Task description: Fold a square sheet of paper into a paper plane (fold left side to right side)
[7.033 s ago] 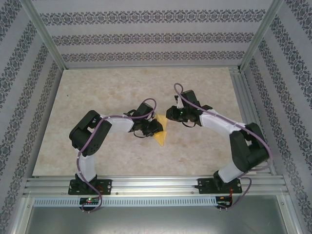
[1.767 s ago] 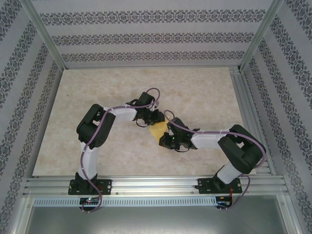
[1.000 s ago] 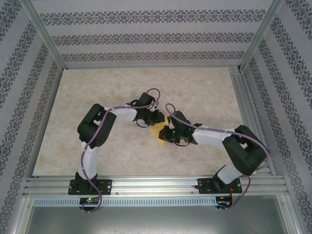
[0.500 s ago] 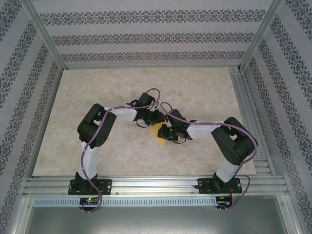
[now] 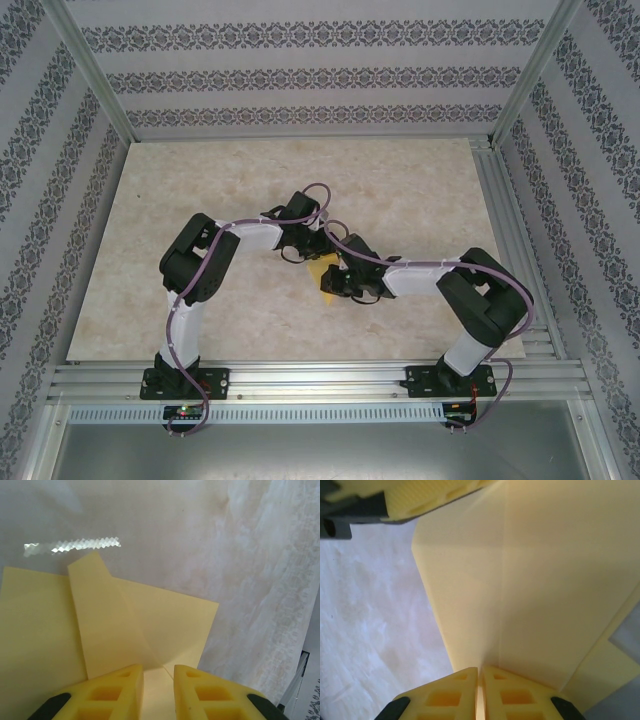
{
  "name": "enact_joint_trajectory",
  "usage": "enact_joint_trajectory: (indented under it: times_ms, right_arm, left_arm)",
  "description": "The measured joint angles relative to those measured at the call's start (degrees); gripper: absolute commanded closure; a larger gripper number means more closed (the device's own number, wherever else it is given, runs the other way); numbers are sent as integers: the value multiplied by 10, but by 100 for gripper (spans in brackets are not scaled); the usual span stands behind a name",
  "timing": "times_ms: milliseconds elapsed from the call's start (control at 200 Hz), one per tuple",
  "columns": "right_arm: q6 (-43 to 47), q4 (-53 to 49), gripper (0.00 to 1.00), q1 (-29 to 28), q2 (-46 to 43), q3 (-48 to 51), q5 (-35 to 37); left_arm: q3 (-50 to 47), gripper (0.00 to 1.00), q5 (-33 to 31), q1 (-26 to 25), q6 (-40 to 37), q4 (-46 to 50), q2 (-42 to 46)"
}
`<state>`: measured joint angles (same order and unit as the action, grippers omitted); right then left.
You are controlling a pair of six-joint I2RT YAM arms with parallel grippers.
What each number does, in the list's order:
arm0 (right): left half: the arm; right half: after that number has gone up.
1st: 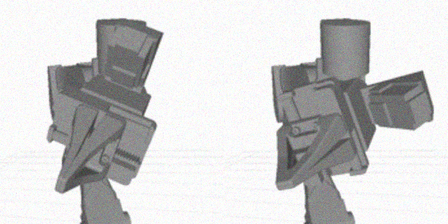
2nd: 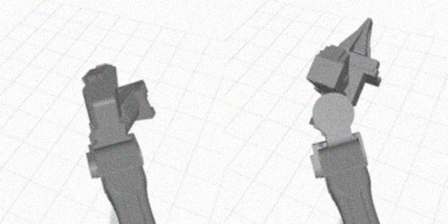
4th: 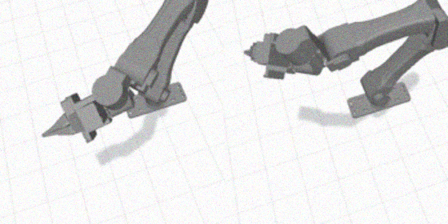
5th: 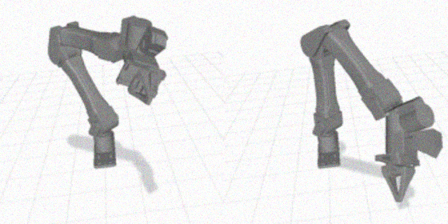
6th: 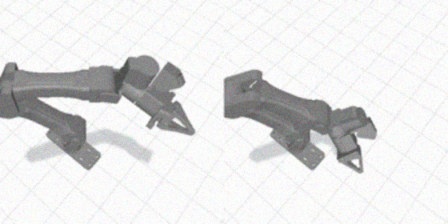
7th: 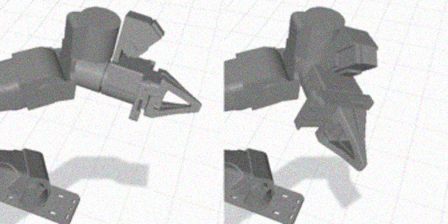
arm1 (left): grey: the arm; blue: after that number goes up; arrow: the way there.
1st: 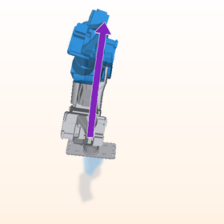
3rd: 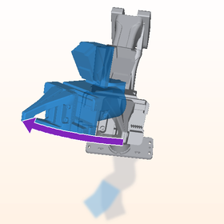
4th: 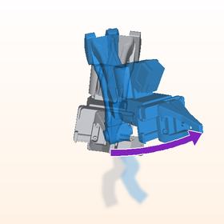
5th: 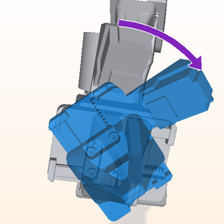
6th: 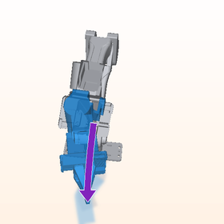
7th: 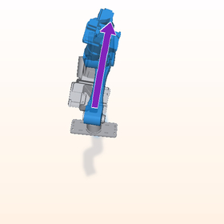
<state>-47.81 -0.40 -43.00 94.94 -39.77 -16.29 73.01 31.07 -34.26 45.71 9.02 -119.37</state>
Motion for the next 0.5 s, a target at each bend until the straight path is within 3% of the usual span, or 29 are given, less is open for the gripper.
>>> enact_joint_trajectory:
  times_ms: [500]
  right_arm:
    - [-25,-10,87,-33,-39,35,14]
  left_arm:
    - [0,74,1,0,0,2,0]
